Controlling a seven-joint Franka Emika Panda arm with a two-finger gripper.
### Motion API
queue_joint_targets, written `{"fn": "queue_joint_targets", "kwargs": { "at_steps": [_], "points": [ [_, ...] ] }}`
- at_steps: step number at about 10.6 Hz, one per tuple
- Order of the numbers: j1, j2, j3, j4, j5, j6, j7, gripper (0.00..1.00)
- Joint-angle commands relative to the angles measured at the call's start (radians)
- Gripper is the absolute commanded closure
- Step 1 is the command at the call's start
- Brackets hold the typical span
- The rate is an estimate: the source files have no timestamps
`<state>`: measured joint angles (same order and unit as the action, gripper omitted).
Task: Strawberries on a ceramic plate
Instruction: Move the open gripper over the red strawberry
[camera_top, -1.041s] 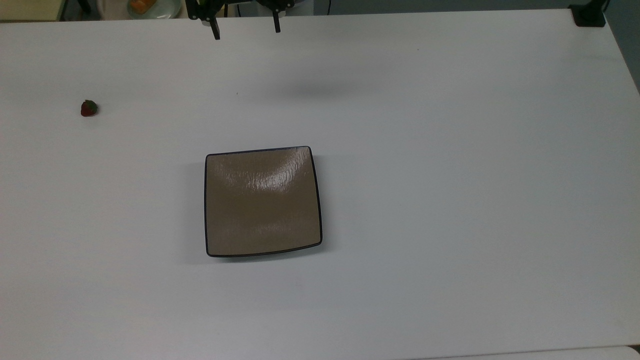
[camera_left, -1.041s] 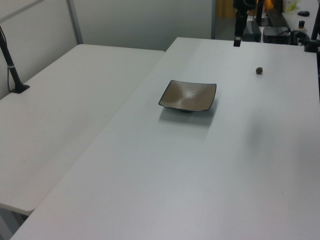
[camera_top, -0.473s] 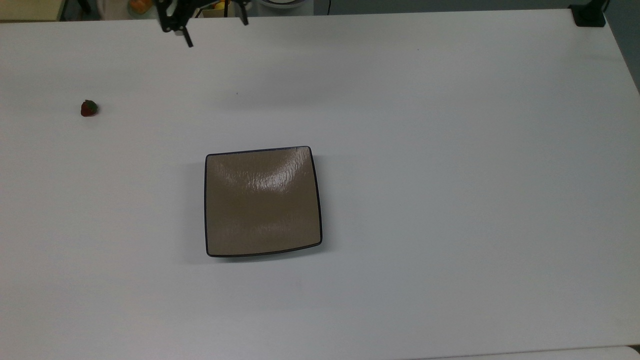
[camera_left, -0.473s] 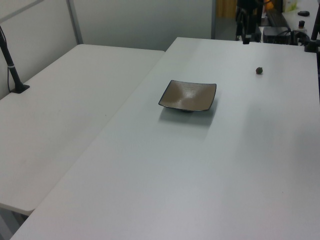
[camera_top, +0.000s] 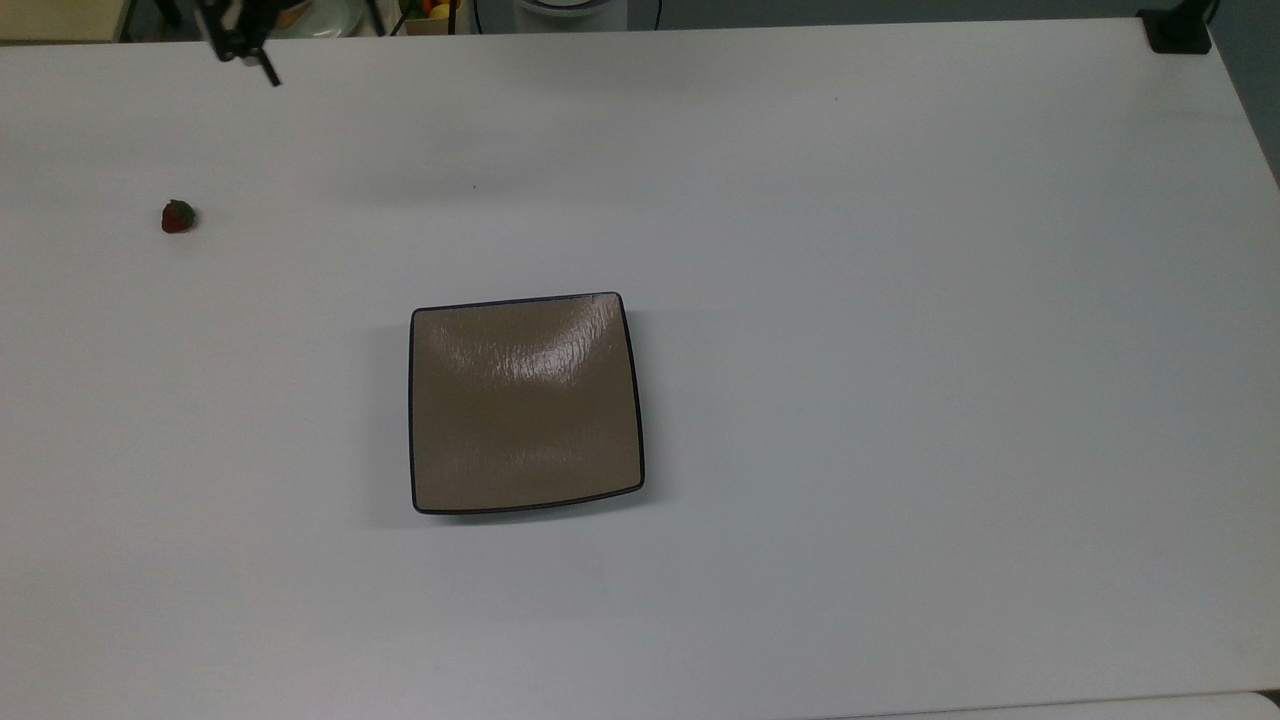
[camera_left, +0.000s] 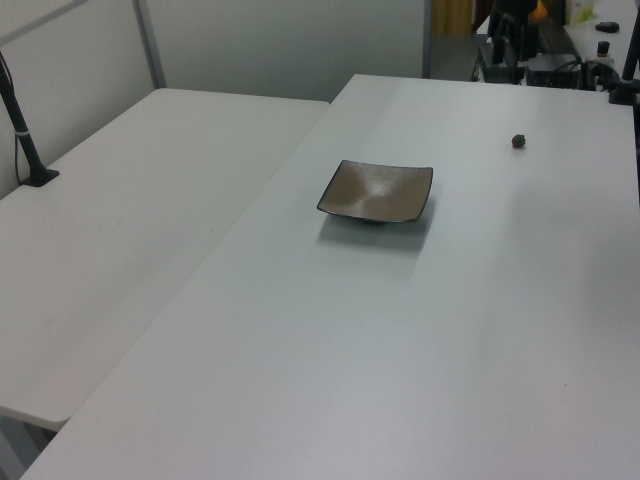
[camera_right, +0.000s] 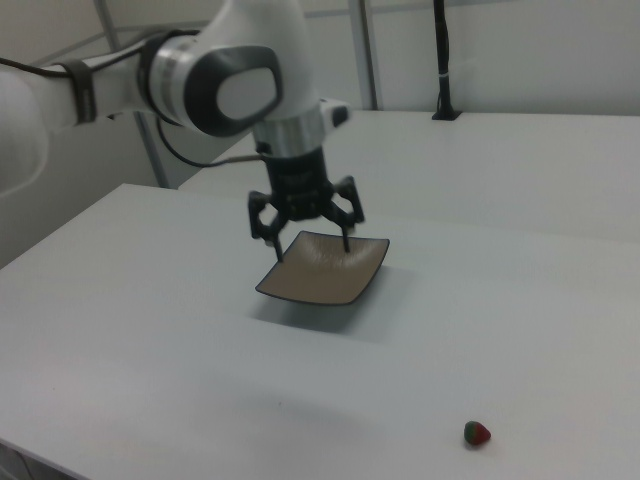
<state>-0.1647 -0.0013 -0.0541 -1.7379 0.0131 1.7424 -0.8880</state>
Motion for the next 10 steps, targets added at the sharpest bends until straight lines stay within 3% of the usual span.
{"fn": "queue_joint_targets", "kwargs": {
  "at_steps": [1,5,10],
  "points": [
    [-0.005,0.050,-0.099,-0.011,-0.010,0.061,-0.066,0.00],
    [-0.028,0.139,-0.182,-0.045,-0.012,0.219,-0.068,0.00],
    [-0.120,0.267,-0.182,-0.043,-0.012,0.377,-0.143,0.00]
  ]
}}
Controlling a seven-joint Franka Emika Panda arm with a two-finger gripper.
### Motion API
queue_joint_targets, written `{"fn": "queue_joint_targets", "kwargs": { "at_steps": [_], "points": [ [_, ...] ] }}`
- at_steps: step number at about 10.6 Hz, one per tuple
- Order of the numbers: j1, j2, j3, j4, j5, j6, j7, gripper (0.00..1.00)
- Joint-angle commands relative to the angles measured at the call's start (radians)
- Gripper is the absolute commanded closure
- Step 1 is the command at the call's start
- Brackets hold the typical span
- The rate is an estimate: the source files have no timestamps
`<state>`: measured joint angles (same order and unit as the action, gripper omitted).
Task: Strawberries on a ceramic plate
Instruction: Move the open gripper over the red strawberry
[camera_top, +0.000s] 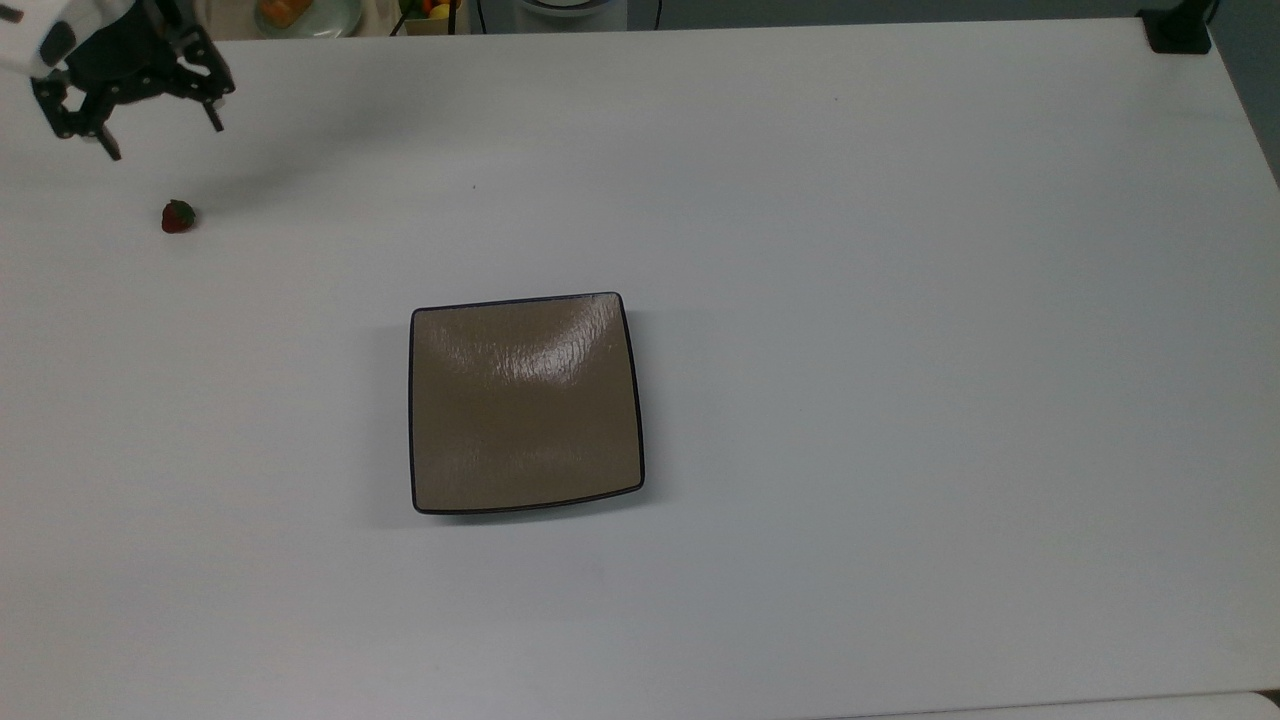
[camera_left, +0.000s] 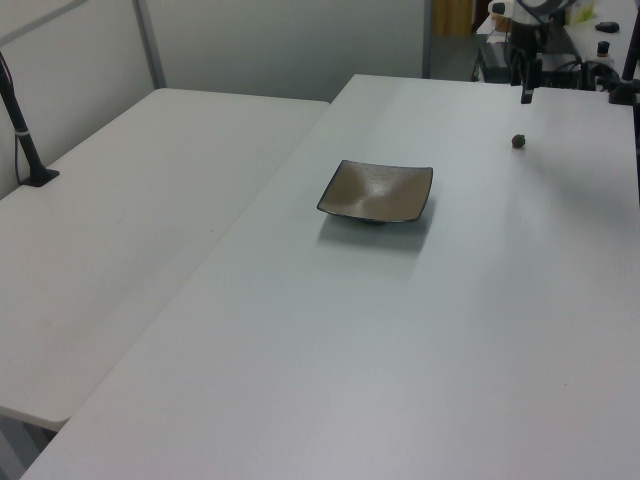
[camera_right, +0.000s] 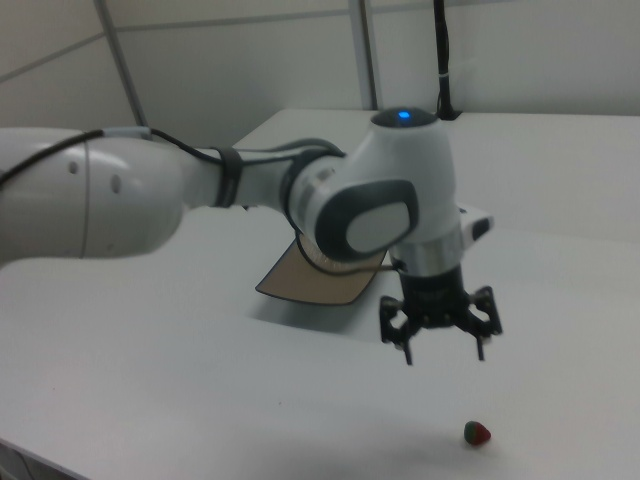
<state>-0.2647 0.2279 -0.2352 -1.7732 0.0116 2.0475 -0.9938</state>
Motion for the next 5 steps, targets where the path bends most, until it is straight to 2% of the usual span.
{"fn": "queue_joint_targets", "kwargs": {
  "at_steps": [1,5],
  "points": [
    [-0.024,0.063,-0.003,-0.008,-0.010,0.085,-0.039,0.00],
    [-0.028,0.151,-0.003,-0.012,-0.012,0.158,-0.037,0.00]
  ]
}}
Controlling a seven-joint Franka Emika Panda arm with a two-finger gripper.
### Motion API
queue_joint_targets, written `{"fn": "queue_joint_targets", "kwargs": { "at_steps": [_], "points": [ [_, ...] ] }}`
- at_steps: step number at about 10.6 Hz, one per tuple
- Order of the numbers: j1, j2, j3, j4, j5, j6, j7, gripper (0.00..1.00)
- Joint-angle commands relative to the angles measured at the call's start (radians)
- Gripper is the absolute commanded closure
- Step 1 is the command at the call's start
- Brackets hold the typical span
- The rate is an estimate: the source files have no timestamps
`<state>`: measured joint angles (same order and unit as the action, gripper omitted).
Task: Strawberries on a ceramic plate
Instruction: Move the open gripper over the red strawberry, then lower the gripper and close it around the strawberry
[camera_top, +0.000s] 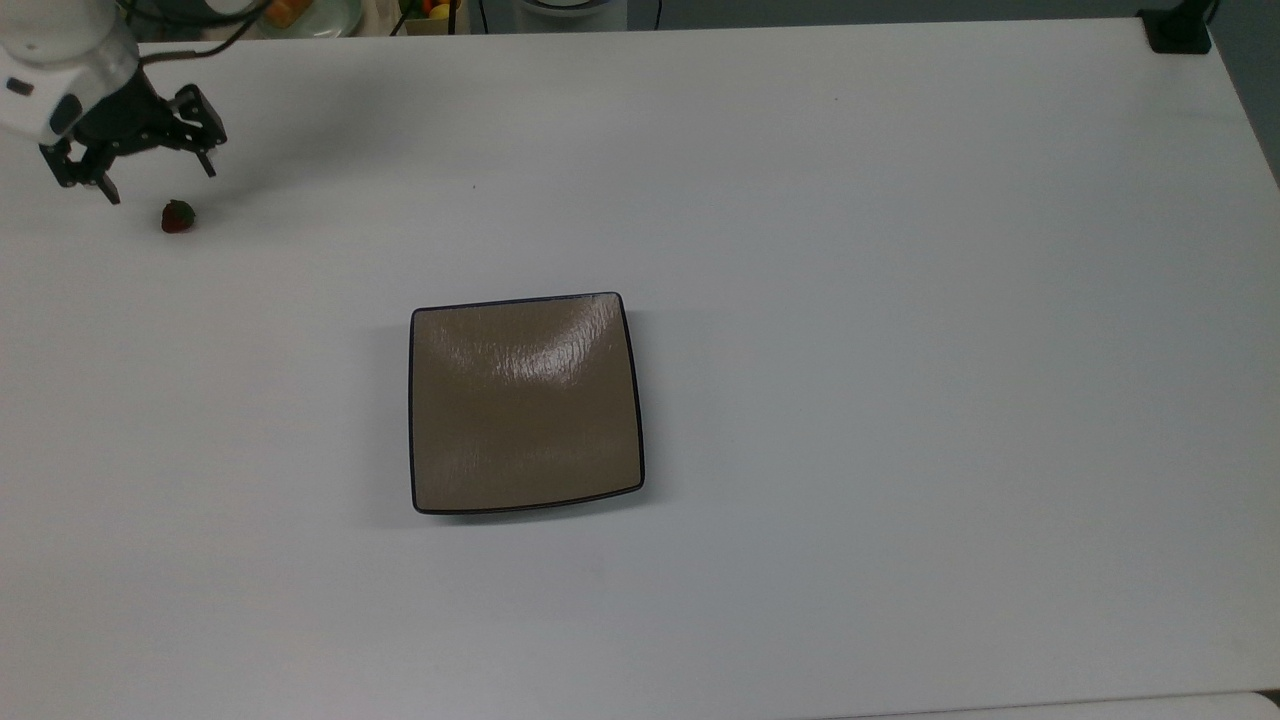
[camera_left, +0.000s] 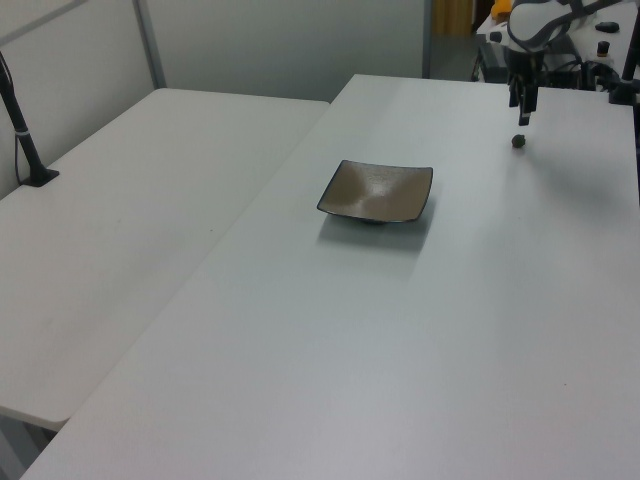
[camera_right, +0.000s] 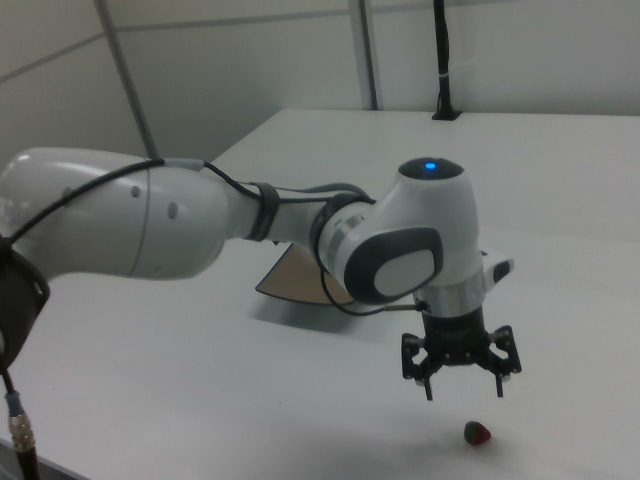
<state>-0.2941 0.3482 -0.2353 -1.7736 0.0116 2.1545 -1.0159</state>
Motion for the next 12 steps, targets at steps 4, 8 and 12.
{"fn": "queue_joint_targets", "kwargs": {
  "at_steps": [4,8,12],
  "points": [
    [0.001,0.064,-0.001,-0.013,-0.076,0.064,-0.016,0.00],
    [-0.005,0.069,-0.001,-0.040,-0.082,0.122,-0.055,0.17],
    [-0.005,0.077,-0.001,-0.049,-0.082,0.122,-0.066,0.57]
  ]
}}
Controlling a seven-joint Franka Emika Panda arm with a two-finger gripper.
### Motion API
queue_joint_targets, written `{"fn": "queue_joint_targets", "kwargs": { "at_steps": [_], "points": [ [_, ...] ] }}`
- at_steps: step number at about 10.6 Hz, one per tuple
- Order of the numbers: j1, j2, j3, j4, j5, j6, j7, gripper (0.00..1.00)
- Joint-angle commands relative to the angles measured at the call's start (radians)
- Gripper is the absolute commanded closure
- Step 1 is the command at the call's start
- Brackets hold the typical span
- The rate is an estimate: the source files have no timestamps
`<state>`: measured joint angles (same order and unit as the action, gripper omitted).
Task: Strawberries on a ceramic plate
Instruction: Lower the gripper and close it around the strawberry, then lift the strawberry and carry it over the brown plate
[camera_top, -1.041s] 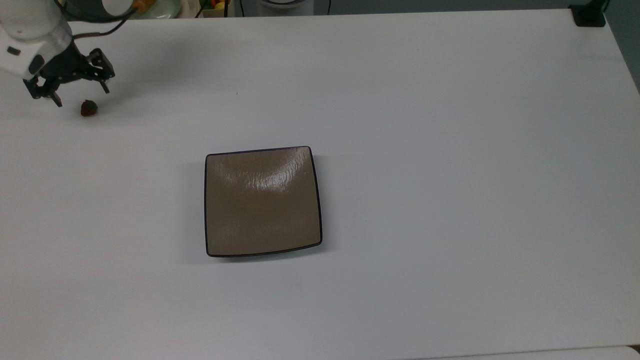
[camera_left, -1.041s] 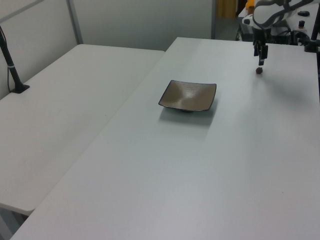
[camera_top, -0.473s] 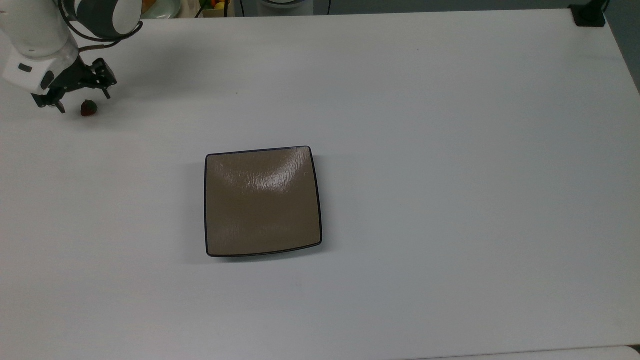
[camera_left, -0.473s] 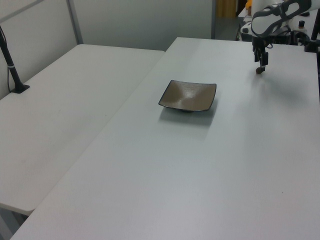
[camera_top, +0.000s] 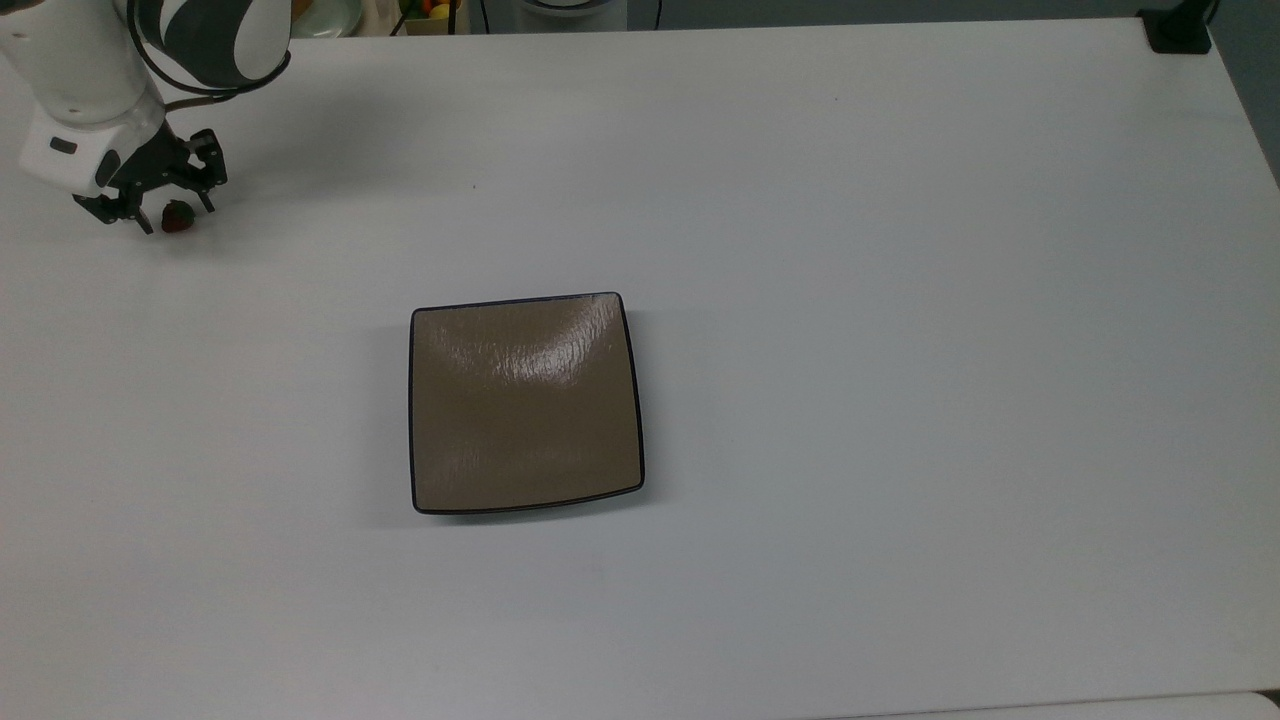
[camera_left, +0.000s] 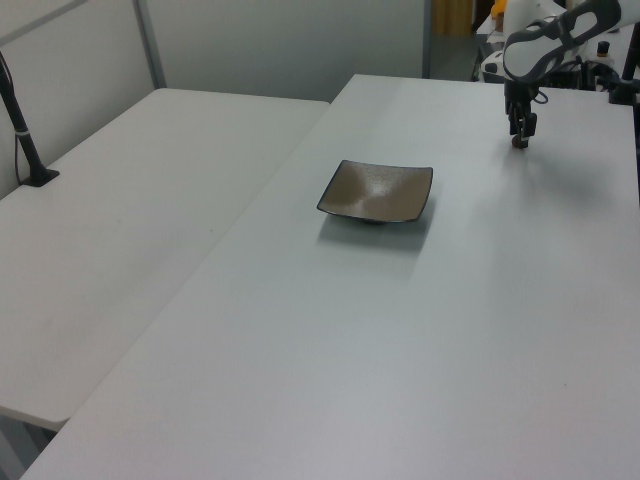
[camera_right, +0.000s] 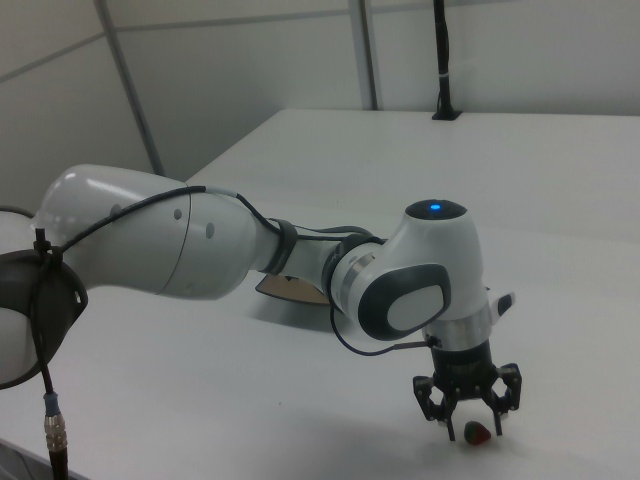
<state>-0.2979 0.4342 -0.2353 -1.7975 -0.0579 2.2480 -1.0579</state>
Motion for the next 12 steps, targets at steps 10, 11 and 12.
{"fn": "queue_joint_targets", "kwargs": {
  "at_steps": [10,11,12],
  "points": [
    [0.052,-0.119,-0.001,0.039,-0.013,-0.155,-0.005,0.95],
    [0.062,-0.142,0.001,0.067,-0.010,-0.224,-0.002,0.94],
    [0.069,-0.164,0.005,0.093,-0.002,-0.282,-0.002,0.93]
  ]
}}
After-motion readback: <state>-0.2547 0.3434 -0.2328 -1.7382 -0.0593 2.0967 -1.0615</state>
